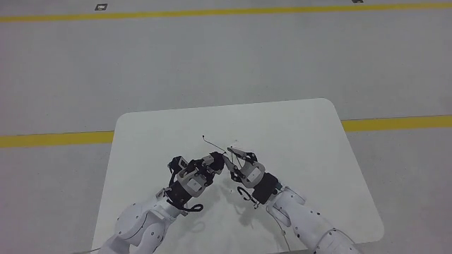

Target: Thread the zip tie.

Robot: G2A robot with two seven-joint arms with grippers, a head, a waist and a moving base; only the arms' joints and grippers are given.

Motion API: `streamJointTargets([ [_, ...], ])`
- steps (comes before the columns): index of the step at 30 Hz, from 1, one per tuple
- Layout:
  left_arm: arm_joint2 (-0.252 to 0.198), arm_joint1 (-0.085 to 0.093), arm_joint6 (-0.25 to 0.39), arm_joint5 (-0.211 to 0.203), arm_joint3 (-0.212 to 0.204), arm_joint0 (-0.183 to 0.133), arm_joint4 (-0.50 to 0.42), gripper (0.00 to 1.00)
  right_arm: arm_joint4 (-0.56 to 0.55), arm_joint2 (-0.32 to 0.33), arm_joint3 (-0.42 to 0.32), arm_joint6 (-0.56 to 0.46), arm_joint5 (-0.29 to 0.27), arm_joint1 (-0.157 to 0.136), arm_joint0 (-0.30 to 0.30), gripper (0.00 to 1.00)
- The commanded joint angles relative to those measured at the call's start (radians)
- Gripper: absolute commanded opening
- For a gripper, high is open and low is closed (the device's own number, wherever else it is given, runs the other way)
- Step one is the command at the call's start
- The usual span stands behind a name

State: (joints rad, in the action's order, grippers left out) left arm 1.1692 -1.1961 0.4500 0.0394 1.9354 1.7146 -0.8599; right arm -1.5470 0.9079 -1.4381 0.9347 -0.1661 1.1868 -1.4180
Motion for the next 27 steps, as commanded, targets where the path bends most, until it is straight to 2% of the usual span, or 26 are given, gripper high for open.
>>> streamJointTargets([
  [1, 0.000, 0.000, 0.000, 0.000, 0.000, 0.000, 0.000, 0.00, -0.001, 0.001, -0.001, 0.001, -0.001, 0.001, -0.001, 0.16],
  [12, 0.000, 0.000, 0.000, 0.000, 0.000, 0.000, 0.000, 0.00, -0.007, 0.005, -0.004, 0.004, -0.003, 0.006, -0.007, 0.11],
  [27, 0.000, 0.000, 0.000, 0.000, 0.000, 0.000, 0.000, 0.00, -0.012, 0.008, -0.004, -0.002, -0.004, 0.014, -0.010, 0.11],
])
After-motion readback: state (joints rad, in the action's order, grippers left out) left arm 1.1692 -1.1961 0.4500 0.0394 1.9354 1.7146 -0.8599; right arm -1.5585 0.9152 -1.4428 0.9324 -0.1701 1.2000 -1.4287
